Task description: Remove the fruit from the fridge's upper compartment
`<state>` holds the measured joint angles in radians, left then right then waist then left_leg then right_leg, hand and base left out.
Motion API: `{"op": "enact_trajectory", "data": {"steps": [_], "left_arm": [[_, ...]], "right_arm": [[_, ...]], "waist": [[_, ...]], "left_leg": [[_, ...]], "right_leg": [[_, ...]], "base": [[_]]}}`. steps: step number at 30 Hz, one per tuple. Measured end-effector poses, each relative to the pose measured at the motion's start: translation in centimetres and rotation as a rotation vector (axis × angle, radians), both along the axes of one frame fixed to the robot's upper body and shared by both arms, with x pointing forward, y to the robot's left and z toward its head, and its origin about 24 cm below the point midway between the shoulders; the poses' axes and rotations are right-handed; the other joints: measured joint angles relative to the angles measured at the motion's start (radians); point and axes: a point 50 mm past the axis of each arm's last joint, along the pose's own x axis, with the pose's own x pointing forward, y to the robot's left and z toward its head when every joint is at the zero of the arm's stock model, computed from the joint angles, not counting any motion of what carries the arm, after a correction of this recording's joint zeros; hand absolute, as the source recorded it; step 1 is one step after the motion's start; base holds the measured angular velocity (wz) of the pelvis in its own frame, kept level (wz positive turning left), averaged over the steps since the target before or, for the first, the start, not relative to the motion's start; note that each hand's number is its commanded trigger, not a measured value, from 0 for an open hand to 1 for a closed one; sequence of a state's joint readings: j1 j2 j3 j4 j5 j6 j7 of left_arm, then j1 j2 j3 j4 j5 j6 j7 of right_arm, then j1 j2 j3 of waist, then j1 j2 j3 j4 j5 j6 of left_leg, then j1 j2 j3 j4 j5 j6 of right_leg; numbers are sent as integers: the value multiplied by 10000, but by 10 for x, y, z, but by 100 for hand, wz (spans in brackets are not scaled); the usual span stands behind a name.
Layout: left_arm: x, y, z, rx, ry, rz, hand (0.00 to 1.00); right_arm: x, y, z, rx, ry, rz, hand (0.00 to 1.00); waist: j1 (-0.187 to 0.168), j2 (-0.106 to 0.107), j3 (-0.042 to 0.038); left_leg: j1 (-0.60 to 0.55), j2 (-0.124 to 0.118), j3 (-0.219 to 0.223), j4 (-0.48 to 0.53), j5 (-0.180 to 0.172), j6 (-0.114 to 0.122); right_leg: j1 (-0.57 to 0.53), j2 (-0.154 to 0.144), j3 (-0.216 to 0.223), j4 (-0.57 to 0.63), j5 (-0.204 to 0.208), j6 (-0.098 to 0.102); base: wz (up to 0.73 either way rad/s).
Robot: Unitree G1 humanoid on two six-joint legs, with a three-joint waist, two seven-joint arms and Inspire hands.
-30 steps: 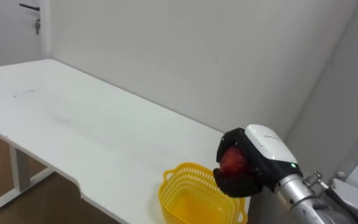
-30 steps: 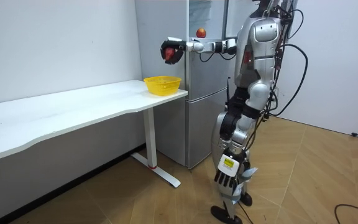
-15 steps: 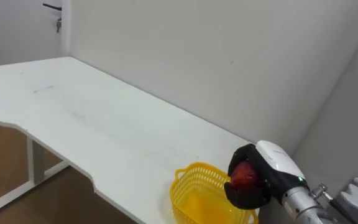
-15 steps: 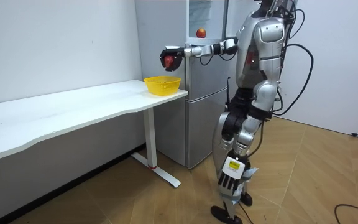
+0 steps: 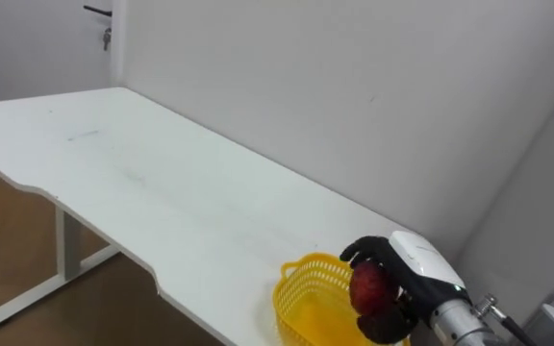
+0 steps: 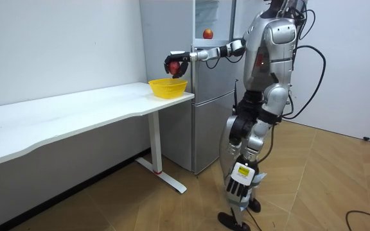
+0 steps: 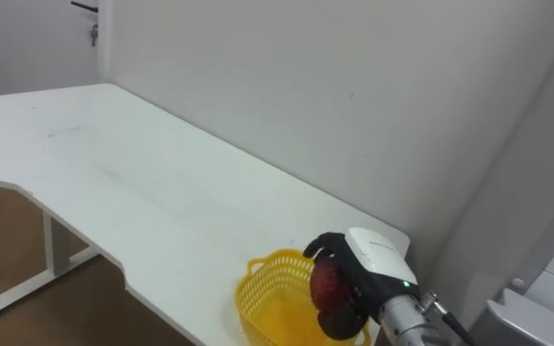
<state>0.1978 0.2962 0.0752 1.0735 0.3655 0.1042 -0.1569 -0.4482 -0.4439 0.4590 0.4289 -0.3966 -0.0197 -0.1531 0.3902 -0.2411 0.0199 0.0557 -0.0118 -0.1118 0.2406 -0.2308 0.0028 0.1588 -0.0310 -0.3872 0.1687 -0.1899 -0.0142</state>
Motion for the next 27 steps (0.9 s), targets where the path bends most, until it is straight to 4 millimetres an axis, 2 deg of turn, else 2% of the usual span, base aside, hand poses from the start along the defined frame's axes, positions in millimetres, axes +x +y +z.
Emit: {"op": "enact_trajectory", "data": {"steps": [18,27], "left_arm": [[0,0,0,-82,31,-15,0],[-6,3,1,107,208,-138,0]], "right_arm": [[0,0,0,-36,-15,23,0],[0,0,0,-2,-20,37,0]], "waist": [[-3,76,33],[0,47,3]], "left_leg": [[-13,-1,-13,8,-1,0],[-7,1,-12,7,0,0]], "right_leg": [[-2,5,5,-3,0,1],[-9,13,27,-6,0,1]], "base": [[0],[0]]}}
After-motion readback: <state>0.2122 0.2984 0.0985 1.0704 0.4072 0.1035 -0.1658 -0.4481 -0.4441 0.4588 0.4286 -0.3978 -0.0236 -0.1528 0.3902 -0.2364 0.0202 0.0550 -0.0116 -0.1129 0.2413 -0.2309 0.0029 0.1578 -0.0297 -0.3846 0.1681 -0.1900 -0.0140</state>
